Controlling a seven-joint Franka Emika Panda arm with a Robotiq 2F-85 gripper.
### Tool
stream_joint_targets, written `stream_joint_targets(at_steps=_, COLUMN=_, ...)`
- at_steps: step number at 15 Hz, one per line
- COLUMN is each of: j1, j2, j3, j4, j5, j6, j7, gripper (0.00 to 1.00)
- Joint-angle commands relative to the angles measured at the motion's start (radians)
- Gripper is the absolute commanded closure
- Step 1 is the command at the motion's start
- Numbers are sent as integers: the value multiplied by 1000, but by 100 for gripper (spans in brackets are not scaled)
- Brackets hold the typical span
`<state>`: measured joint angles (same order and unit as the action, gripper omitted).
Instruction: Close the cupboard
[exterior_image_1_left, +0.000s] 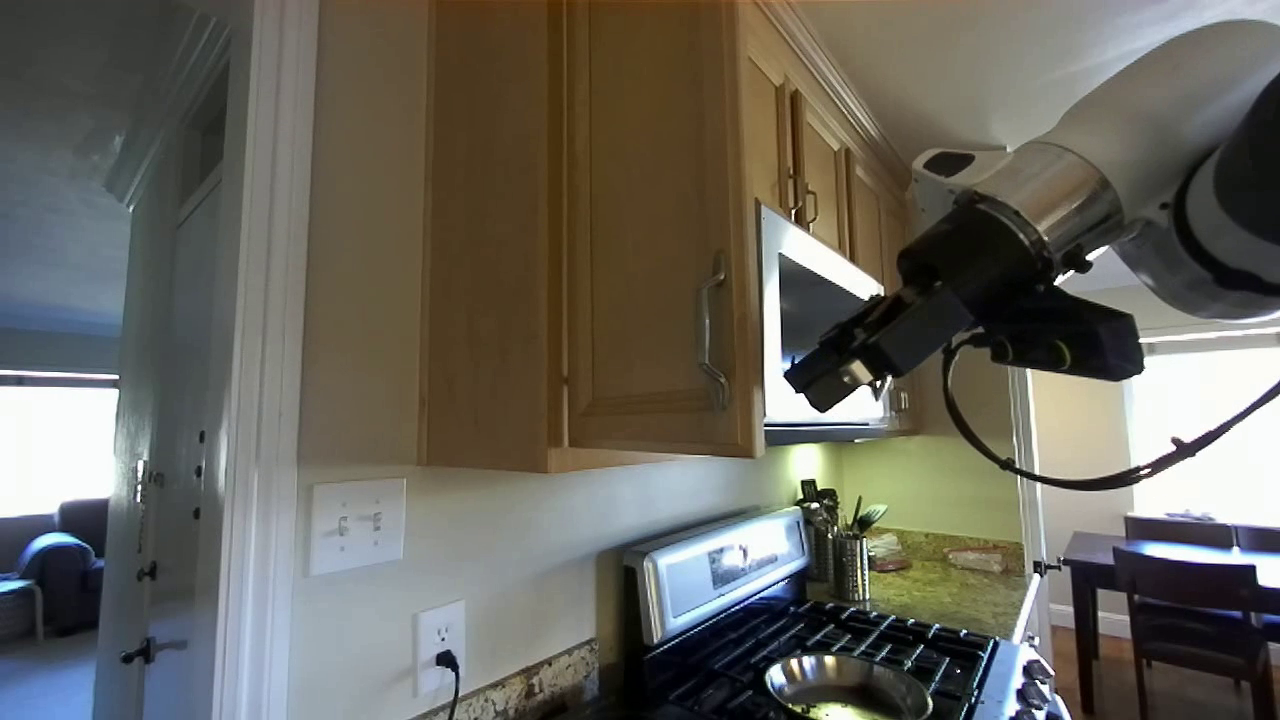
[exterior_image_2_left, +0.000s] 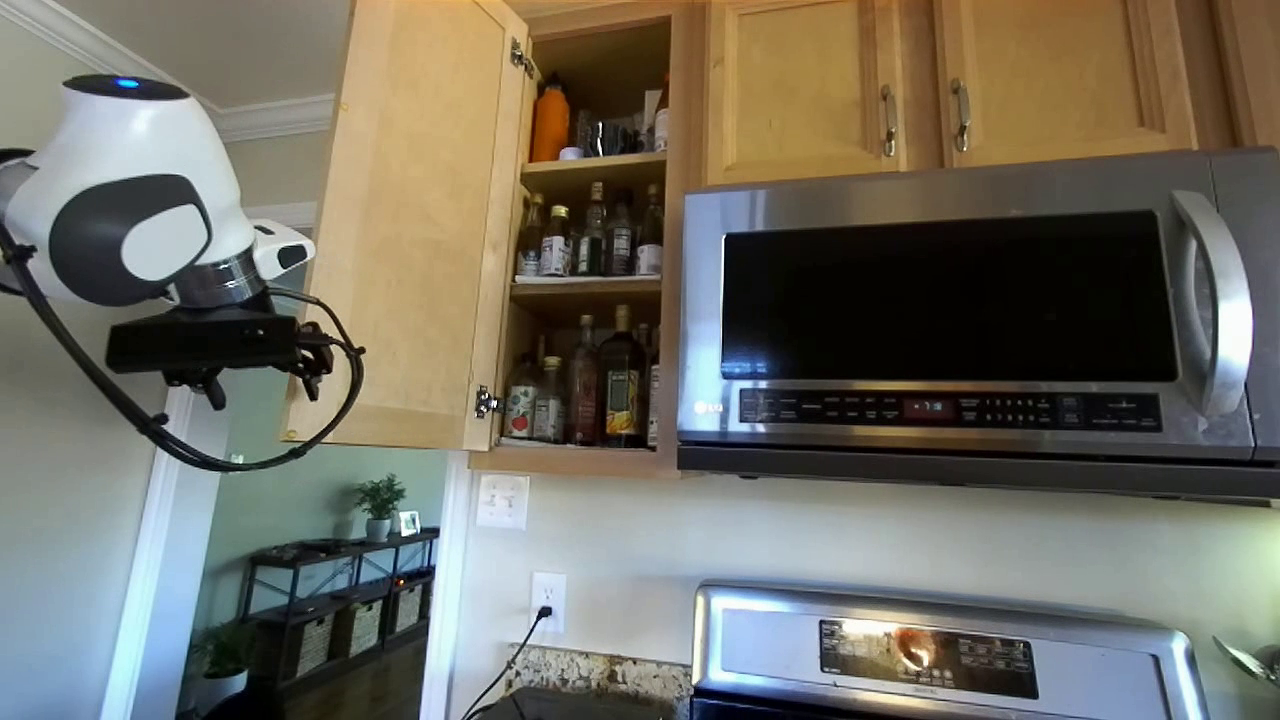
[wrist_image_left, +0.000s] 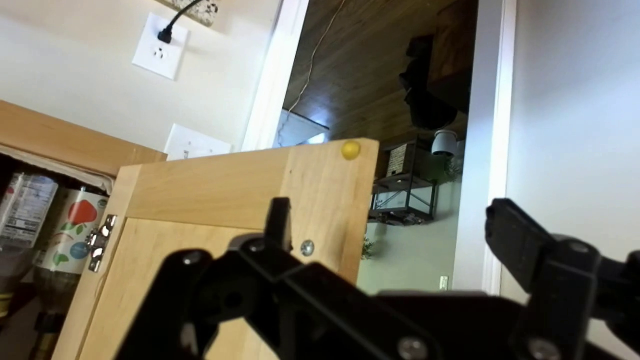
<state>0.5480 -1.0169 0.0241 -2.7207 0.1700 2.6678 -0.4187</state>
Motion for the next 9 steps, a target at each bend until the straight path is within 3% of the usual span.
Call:
stream_joint_targets(at_steps=1, j1=9, j2=55, j3=3, j4=-7, j5=-24, j6=125, j7=32, gripper=0)
stream_joint_targets(at_steps=9, j1=1, j2=163, j3=-29, j4=16, j5=-60, j6=260, j7=46, gripper=0)
